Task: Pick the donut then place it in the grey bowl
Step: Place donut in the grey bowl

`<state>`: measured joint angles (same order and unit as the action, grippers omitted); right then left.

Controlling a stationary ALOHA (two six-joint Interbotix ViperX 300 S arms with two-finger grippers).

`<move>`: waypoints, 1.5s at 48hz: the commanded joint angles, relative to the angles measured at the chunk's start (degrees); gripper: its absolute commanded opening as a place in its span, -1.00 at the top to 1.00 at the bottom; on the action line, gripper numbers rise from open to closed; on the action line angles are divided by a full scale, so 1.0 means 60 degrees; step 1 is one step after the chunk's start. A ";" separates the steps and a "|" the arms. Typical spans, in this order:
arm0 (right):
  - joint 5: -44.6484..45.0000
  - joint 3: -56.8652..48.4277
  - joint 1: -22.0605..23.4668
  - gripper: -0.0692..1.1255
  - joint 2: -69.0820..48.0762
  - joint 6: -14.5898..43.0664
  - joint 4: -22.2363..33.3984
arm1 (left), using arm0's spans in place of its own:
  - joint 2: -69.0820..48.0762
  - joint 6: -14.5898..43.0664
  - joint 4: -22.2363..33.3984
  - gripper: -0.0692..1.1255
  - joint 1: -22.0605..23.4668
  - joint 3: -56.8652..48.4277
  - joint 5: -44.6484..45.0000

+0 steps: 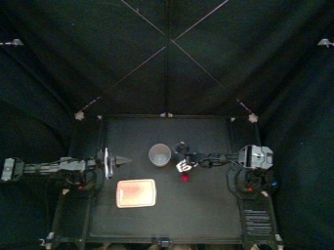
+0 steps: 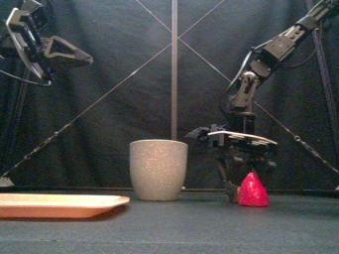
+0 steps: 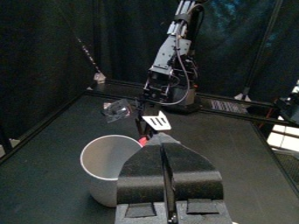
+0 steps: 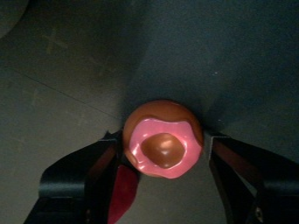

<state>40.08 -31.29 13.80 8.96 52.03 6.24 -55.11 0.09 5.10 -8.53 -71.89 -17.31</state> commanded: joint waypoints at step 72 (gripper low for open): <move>-0.9155 -0.0454 0.1143 -0.53 -0.1699 -0.0103 0.4131 | 0.0044 -0.0015 0.0000 0.91 -0.0249 0.0117 -0.0161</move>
<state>-13.89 -35.24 19.86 -1.49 51.50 30.94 -55.02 0.00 5.10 -9.76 -71.98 -17.58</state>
